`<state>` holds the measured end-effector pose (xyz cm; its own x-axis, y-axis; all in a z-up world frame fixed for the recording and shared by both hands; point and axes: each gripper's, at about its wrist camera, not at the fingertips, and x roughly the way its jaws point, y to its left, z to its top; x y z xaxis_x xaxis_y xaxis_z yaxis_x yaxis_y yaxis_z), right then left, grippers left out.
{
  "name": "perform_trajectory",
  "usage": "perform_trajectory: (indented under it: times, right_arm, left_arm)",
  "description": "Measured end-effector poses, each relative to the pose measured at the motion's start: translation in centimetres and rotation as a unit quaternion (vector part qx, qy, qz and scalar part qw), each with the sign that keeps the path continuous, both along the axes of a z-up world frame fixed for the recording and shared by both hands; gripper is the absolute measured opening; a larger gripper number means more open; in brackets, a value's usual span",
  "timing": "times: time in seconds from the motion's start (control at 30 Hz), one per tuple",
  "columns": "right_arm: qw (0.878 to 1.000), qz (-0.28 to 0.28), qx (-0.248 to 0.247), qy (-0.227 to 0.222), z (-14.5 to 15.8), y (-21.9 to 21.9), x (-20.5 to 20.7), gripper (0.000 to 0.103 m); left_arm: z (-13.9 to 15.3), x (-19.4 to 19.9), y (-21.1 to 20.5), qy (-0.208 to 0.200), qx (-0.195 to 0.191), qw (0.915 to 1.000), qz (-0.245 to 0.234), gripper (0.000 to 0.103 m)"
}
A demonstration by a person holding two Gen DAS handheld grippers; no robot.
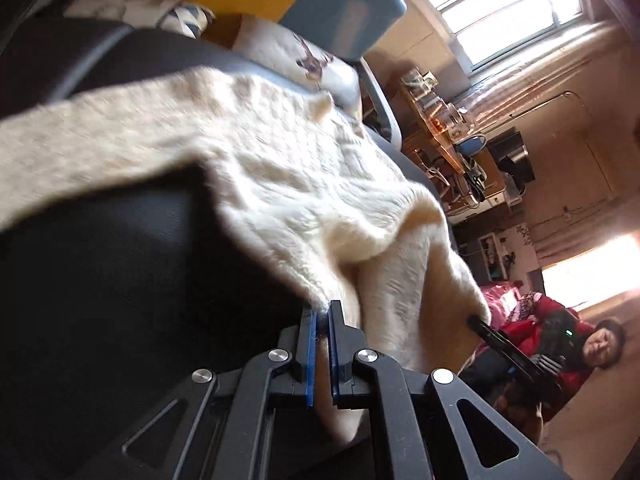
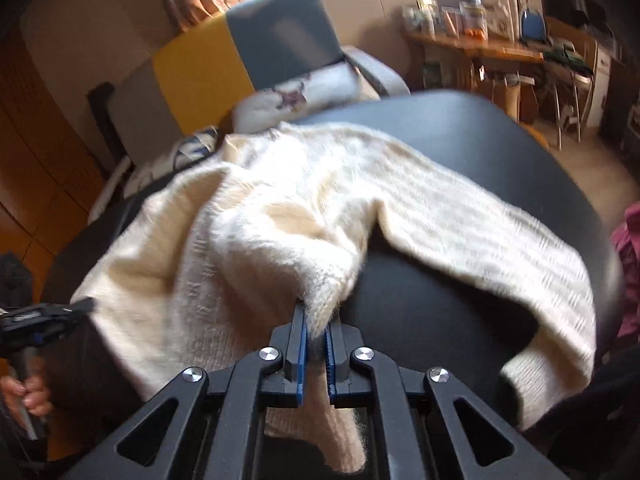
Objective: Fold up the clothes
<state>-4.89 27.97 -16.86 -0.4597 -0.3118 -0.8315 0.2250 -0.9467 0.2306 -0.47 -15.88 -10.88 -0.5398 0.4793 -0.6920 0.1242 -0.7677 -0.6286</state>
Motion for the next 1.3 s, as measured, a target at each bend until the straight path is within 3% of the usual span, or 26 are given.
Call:
perform_trajectory:
  times: [0.1, 0.23, 0.3, 0.4, 0.5, 0.6, 0.7, 0.73, 0.8, 0.9, 0.97, 1.07, 1.2, 1.27, 1.3]
  right_arm:
    - [0.999, 0.007, 0.007, -0.032, -2.6, -0.6, 0.0, 0.007]
    - [0.998, -0.001, 0.047, -0.039, -3.2, -1.2, 0.3, 0.014]
    - [0.997, -0.013, 0.075, -0.015, -1.8, -1.2, 0.4, 0.018]
    - [0.993, -0.023, 0.109, 0.039, 0.8, -1.7, 0.9, 0.021]
    - [0.995, 0.017, 0.067, 0.074, 2.9, -4.0, 1.5, 0.024]
    - [0.991, 0.103, 0.029, 0.077, 3.3, -8.7, 2.4, 0.024]
    - [0.979, 0.192, 0.015, 0.064, 2.4, -14.4, 2.8, 0.024]
    - [0.975, 0.216, 0.013, 0.059, 2.0, -16.3, 3.0, 0.024]
    - [0.964, 0.26, 0.015, 0.052, 1.5, -19.7, 3.0, 0.024]
    - [0.952, 0.301, 0.025, 0.049, 1.9, -26.0, 3.4, 0.024]
    - [0.947, 0.316, 0.025, 0.052, 2.3, -29.0, 3.1, 0.024]
    - [0.946, 0.321, 0.0, 0.046, 3.0, -32.6, 1.4, 0.024]
    - [0.951, 0.307, -0.03, 0.028, 3.0, -36.0, -2.6, 0.031]
    - [0.953, 0.301, -0.013, 0.022, 2.1, -37.5, -4.8, 0.032]
    - [0.954, 0.3, 0.0, 0.016, 1.4, -38.4, -5.7, 0.034]
  left_arm:
    - [-1.0, 2.4, -3.3, -0.027, 0.013, 0.9995, 0.01, 0.005]
    - [-3.3, 5.0, -5.4, -0.068, 0.053, 0.9961, 0.02, 0.006]
    - [-3.7, 6.6, -6.4, -0.08, 0.079, 0.993, 0.038, 0.006]
    - [-3.7, 8.1, -8.9, -0.082, 0.081, 0.99, 0.082, 0.007]
    - [-3.6, 10.4, -13.4, -0.08, 0.053, 0.983, 0.156, 0.013]
    - [-2.8, 13.3, -18.6, -0.087, -0.009, 0.9651, 0.247, 0.016]
    - [-2.2, 16.3, -23.7, -0.105, -0.059, 0.9377, 0.326, 0.019]
    - [-2.0, 17.1, -25.4, -0.11, -0.068, 0.9291, 0.346, 0.026]
    - [-1.9, 18.7, -28.5, -0.119, -0.081, 0.9119, 0.385, 0.038]
    - [-2.7, 20.0, -32.0, -0.126, -0.062, 0.9011, 0.41, 0.041]
    - [-3.3, 19.7, -33.2, -0.123, -0.046, 0.903, 0.409, 0.042]
    - [-4.0, 17.4, -33.5, -0.118, -0.038, 0.9156, 0.382, 0.043]
    - [-5.5, 13.9, -32.9, -0.141, -0.057, 0.9308, 0.332, 0.051]
    - [-5.6, 12.6, -32.1, -0.139, -0.086, 0.9343, 0.317, 0.055]
    - [-5.5, 12.1, -31.6, -0.135, -0.104, 0.9359, 0.308, 0.052]
